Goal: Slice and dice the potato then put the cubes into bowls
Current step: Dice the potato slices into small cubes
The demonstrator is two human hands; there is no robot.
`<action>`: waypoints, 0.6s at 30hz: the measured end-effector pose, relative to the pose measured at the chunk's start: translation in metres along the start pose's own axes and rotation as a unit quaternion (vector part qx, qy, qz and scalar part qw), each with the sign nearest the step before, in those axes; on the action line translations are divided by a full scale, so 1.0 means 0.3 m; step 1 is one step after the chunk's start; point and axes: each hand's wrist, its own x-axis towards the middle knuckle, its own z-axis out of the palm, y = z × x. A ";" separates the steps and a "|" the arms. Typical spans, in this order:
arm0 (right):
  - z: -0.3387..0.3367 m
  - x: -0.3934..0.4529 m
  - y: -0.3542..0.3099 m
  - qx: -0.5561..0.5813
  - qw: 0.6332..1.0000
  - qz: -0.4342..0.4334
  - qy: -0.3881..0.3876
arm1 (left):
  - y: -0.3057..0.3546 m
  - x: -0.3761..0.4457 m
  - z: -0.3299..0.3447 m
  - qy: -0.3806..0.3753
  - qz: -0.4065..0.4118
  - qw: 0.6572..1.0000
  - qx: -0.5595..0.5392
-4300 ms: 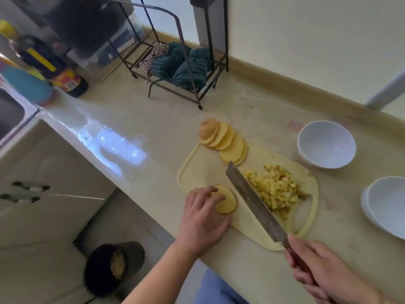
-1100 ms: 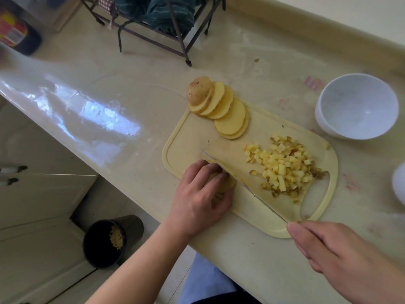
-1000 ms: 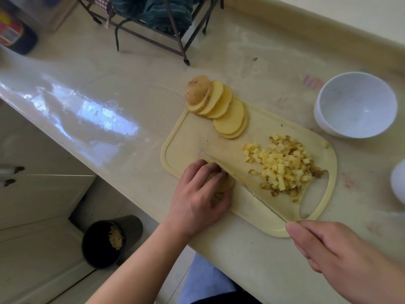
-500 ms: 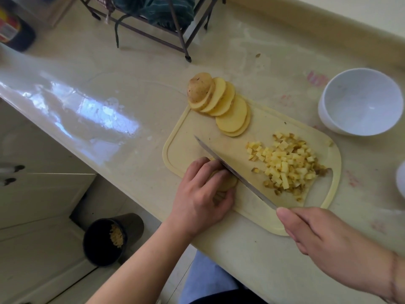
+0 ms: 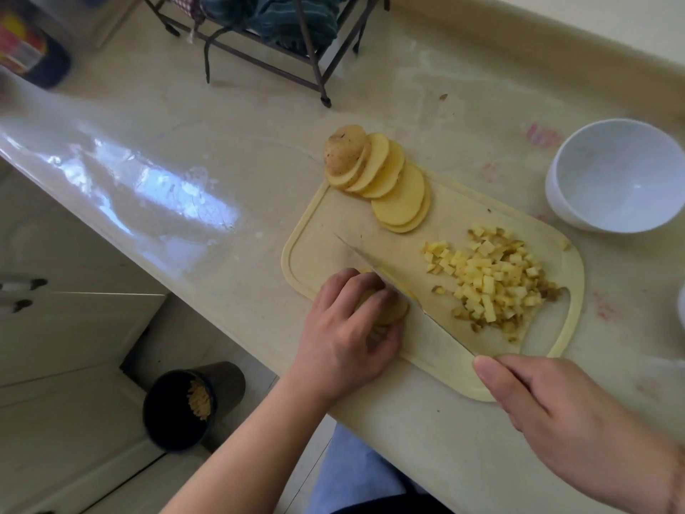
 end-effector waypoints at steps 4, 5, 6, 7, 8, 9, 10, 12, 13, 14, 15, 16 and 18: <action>-0.011 -0.009 -0.012 0.027 0.999 0.012 -0.020 | -0.007 -0.028 0.002 0.000 0.002 1.000 0.010; -0.015 -0.011 -0.017 0.035 0.999 0.012 -0.028 | -0.007 -0.033 0.004 0.002 0.001 1.000 0.012; -0.017 -0.012 -0.023 0.040 0.999 0.011 -0.034 | -0.007 -0.036 0.004 0.002 0.000 1.000 0.012; -0.018 -0.013 -0.028 0.043 0.998 0.009 -0.040 | -0.007 -0.037 0.004 0.002 -0.001 1.000 0.009; -0.017 -0.012 -0.032 0.042 0.998 0.009 -0.043 | -0.005 -0.036 0.002 0.002 -0.002 1.000 0.006; -0.016 -0.012 -0.035 0.041 0.998 0.010 -0.044 | -0.005 -0.034 0.001 0.003 -0.003 1.000 0.003; -0.016 -0.012 -0.036 0.039 0.998 0.013 -0.043 | -0.003 -0.032 0.000 0.004 -0.004 1.000 0.001; -0.016 -0.012 -0.035 0.036 0.998 0.017 -0.043 | -0.001 -0.030 -0.003 0.005 -0.005 1.000 0.003; -0.016 -0.013 -0.034 0.035 0.998 0.019 -0.043 | 0.000 -0.029 -0.005 0.005 -0.006 1.000 0.003; -0.017 -0.015 -0.032 0.034 0.998 0.019 -0.044 | 0.000 -0.029 -0.006 0.004 -0.006 1.000 0.003; -0.017 -0.018 -0.030 0.035 0.998 0.020 -0.044 | 0.000 -0.029 -0.007 0.003 -0.007 1.000 0.003; -0.018 -0.022 -0.027 0.035 0.998 0.021 -0.045 | 0.000 -0.029 -0.007 0.000 -0.007 1.000 0.004; -0.018 -0.030 -0.019 0.037 0.998 0.026 -0.048 | 0.000 -0.029 -0.007 -0.005 -0.008 1.000 0.006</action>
